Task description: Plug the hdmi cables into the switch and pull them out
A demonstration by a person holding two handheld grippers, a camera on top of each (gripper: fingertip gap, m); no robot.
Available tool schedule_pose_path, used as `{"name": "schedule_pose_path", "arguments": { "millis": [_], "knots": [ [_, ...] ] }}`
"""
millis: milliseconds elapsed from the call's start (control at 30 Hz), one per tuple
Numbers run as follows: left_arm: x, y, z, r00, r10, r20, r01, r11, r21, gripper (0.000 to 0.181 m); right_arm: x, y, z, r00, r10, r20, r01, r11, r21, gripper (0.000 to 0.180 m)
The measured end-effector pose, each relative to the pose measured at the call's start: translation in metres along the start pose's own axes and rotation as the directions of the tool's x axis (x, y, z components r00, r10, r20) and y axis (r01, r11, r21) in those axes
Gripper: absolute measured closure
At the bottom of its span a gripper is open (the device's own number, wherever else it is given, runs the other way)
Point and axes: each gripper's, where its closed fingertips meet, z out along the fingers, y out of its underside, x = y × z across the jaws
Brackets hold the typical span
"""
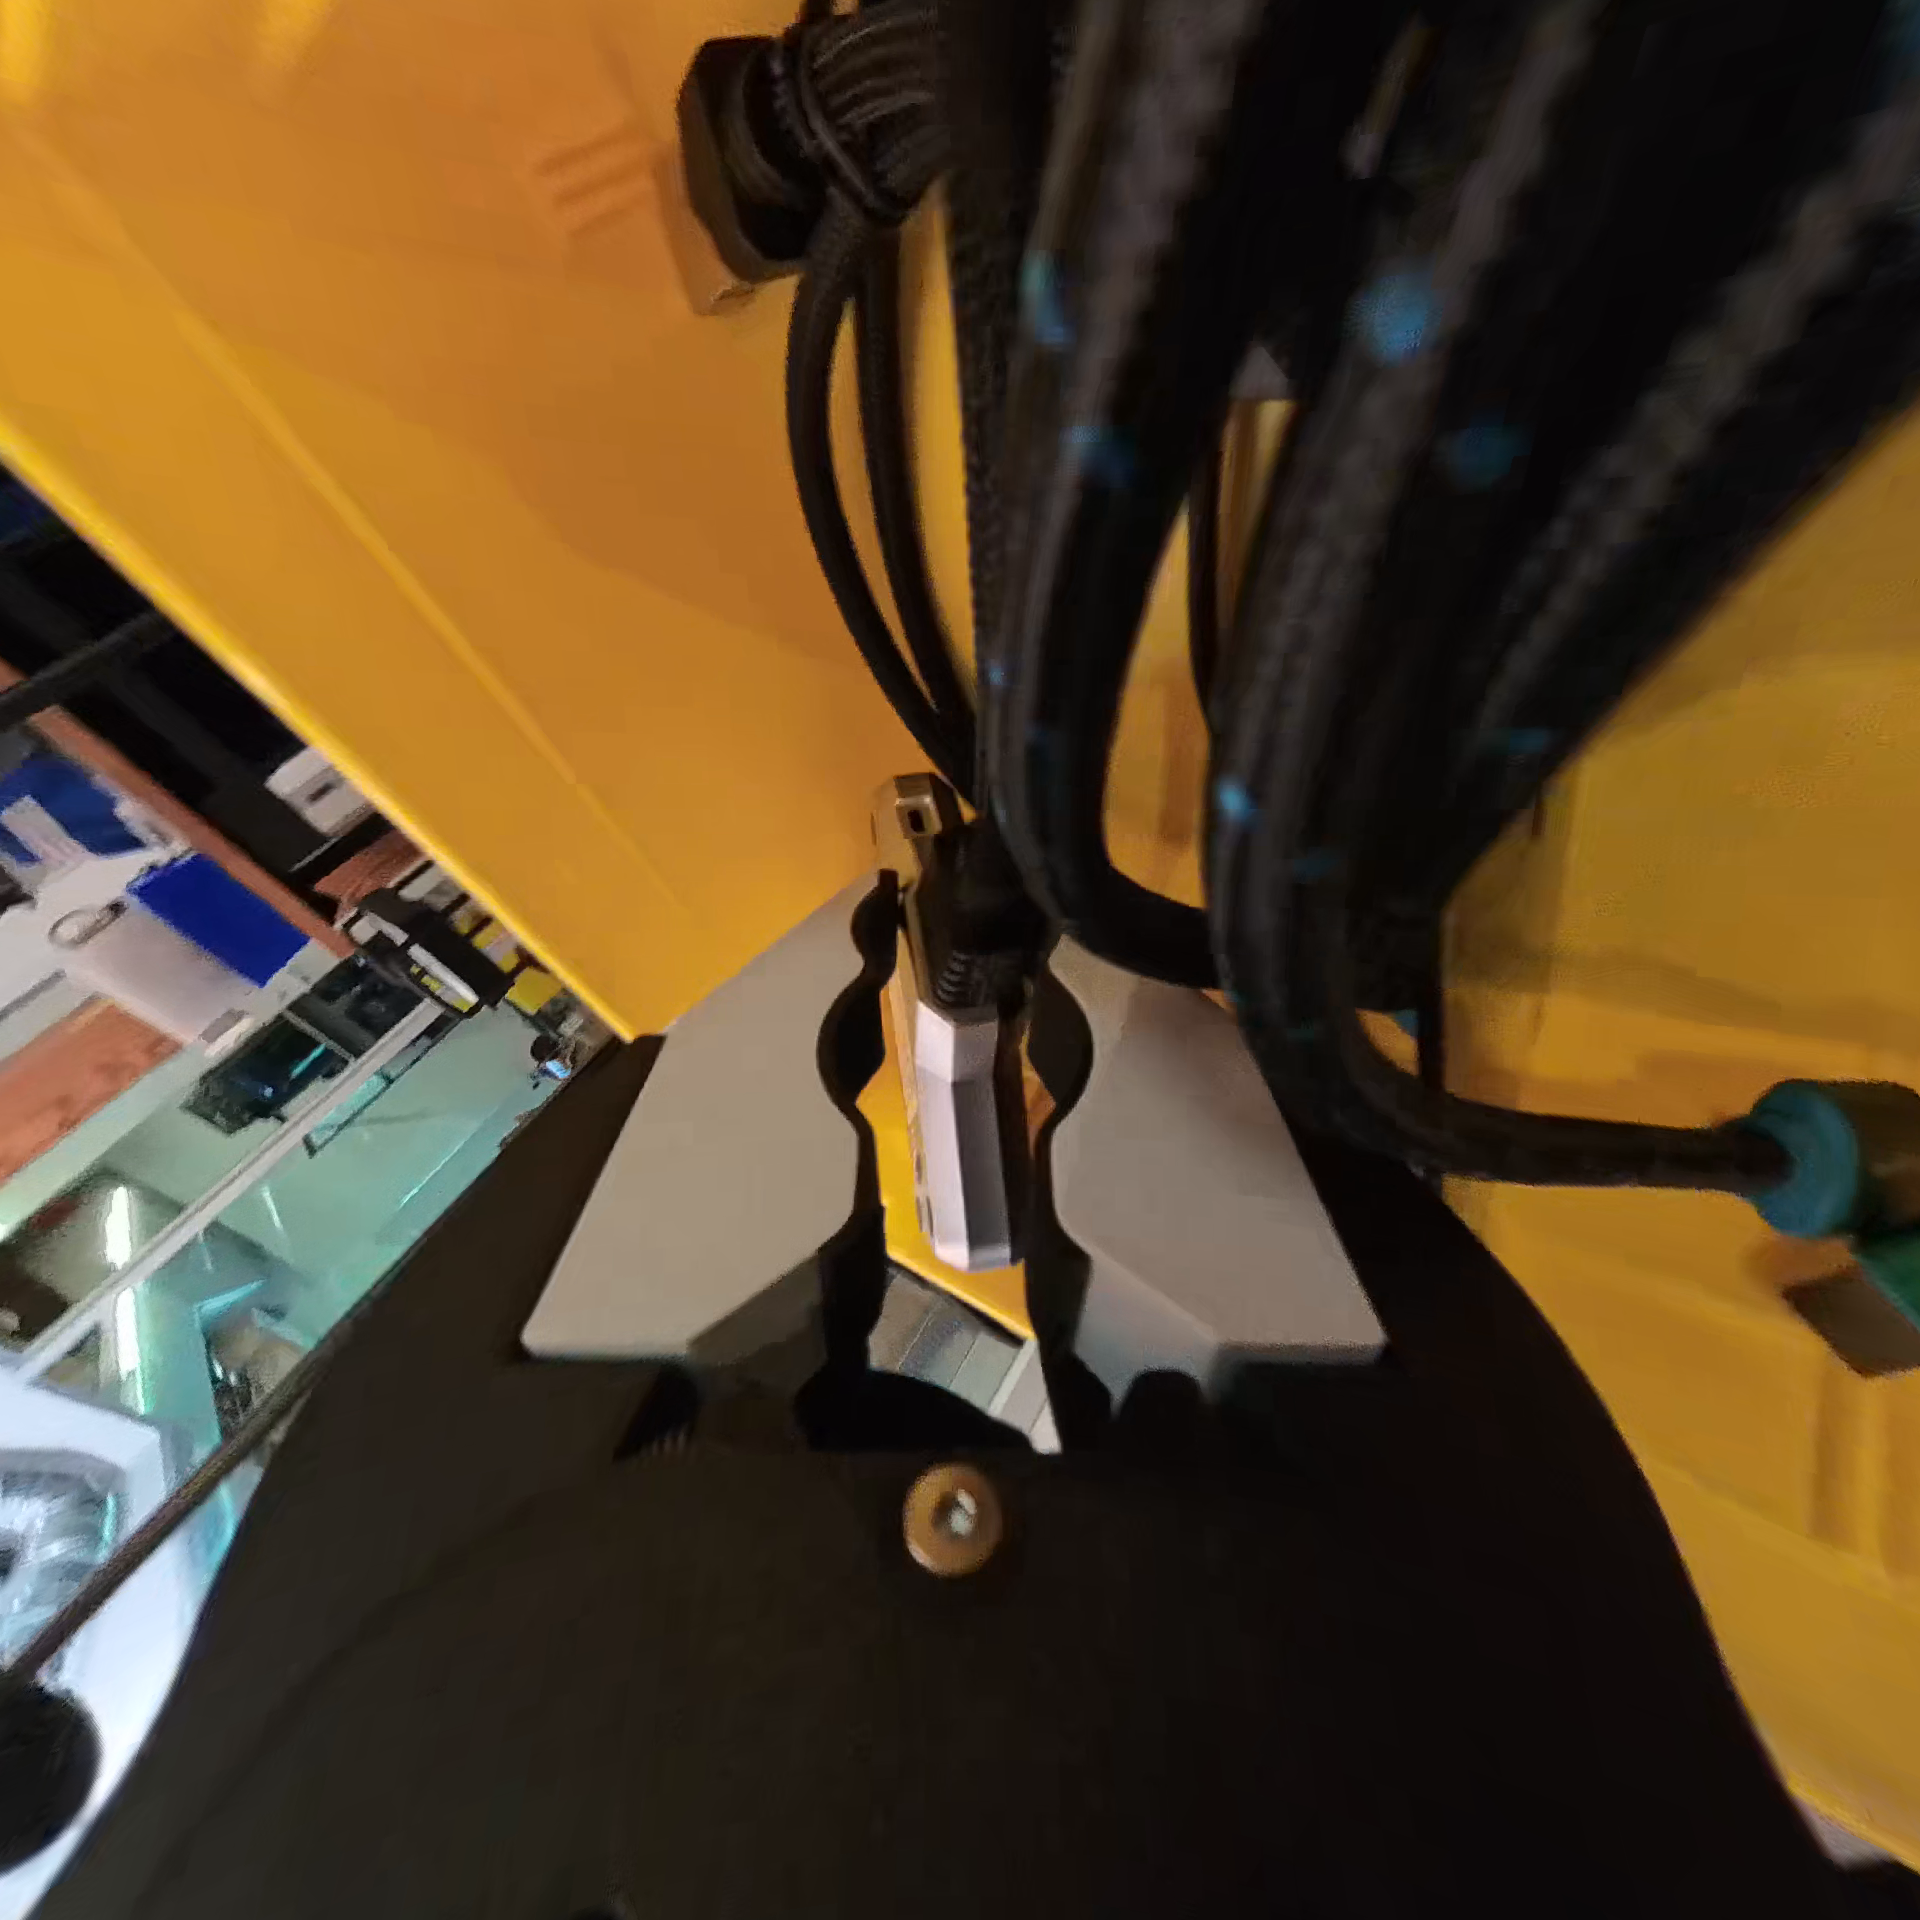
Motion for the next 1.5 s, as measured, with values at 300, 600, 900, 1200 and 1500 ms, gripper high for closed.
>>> {"name": "schedule_pose_path", "arguments": {
  "millis": [300,600,900,1200,1500],
  "knots": [
    [-0.031,0.021,-0.036,0.959,-0.237,0.155,0.224,0.97,0.096,0.162,0.0,0.0,0.0,1.0,-0.003,0.001,0.003,1.0,-0.001,0.153],
    [-0.079,0.052,-0.098,0.854,-0.366,0.37,0.34,0.931,0.136,0.162,0.0,0.0,0.001,1.0,0.004,0.008,-0.004,1.0,-0.001,0.153],
    [-0.127,0.077,-0.162,0.691,-0.494,0.528,0.447,0.866,0.225,0.162,0.002,-0.001,-0.001,0.999,0.04,0.021,-0.04,0.999,0.011,0.153],
    [-0.169,0.024,-0.212,0.675,-0.573,0.465,0.472,0.82,0.325,0.162,0.006,-0.005,-0.004,0.999,0.048,0.009,-0.049,0.998,0.035,0.151],
    [-0.199,-0.083,-0.2,0.801,-0.524,0.29,0.443,0.844,0.302,0.163,0.051,-0.038,-0.041,0.984,0.137,-0.115,-0.109,0.969,0.221,0.15]
  ]
}}
